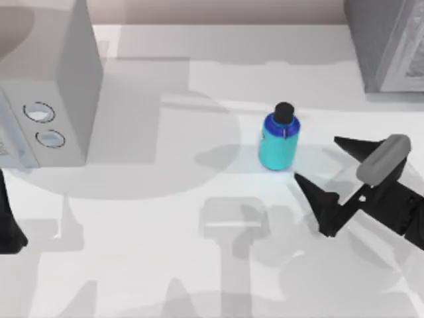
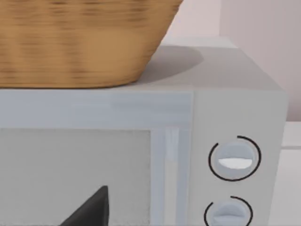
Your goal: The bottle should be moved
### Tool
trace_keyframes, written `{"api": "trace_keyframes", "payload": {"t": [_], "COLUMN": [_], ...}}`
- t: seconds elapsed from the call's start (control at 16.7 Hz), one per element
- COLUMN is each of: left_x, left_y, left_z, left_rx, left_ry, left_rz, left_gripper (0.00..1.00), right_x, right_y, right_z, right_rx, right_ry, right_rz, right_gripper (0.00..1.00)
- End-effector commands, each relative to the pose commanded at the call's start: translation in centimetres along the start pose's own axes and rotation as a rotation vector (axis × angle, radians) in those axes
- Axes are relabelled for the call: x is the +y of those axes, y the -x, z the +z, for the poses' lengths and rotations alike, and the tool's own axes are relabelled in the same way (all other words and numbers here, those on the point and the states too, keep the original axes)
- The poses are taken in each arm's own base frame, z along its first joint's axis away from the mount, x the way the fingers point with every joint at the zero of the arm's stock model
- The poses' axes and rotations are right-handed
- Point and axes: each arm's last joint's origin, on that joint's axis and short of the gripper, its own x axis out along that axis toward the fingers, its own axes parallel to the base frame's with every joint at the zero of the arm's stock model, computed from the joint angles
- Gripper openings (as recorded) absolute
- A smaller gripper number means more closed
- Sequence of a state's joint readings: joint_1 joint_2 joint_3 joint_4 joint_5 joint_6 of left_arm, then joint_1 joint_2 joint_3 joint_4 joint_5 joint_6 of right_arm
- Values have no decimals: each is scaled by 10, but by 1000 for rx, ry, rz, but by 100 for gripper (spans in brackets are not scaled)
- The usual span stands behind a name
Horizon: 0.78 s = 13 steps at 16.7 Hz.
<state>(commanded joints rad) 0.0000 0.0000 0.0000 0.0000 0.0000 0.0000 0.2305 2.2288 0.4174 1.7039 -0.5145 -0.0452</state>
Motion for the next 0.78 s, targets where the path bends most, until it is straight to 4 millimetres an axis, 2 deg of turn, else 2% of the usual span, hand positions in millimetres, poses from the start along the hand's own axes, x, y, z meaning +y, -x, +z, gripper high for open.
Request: {"api": "trace_keyframes", "payload": {"t": [0.12,0.48,0.6,0.78], "left_x": [0,0,0,0], "left_y": [0,0,0,0], "left_z": [0,0,0,0], "left_rx": [0,0,0,0], "left_ry": [0,0,0,0], "left_rz": [0,0,0,0], "left_gripper": [100,100,100,100], "right_x": [-1,-1,1,2], "right_y": [-15,-83,-94,-95], "right_z": [-2,0,0,0], "right_rx": [3,-5,-1,0], "right_ry": [-1,2,1,1], "right_rz": [3,3,3,3], "right_gripper": [100,100,100,100]}}
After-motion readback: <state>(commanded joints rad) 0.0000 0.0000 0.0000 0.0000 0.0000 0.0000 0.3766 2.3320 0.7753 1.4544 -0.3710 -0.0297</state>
